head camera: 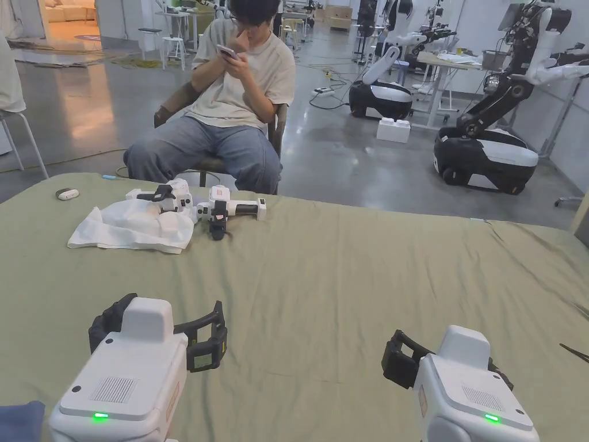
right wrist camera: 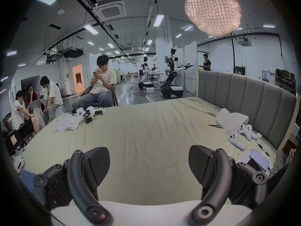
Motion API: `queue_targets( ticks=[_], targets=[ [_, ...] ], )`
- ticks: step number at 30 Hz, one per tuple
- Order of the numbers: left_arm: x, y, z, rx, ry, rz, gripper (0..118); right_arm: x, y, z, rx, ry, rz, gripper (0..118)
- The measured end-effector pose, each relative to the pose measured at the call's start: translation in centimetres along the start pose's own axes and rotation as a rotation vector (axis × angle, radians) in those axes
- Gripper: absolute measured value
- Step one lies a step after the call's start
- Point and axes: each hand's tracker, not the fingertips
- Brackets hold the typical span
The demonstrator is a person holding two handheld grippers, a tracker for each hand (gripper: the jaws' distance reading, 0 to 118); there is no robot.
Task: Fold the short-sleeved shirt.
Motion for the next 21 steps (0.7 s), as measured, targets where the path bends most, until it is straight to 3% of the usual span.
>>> queue_targets(
  ticks=[21],
  targets=[
    [-0.05, -0.02, -0.06, -0.007, -0.035, -0.025, 108, 0.20, 0.23, -0.52, -0.015, 0.013, -0.021, 101]
  ],
)
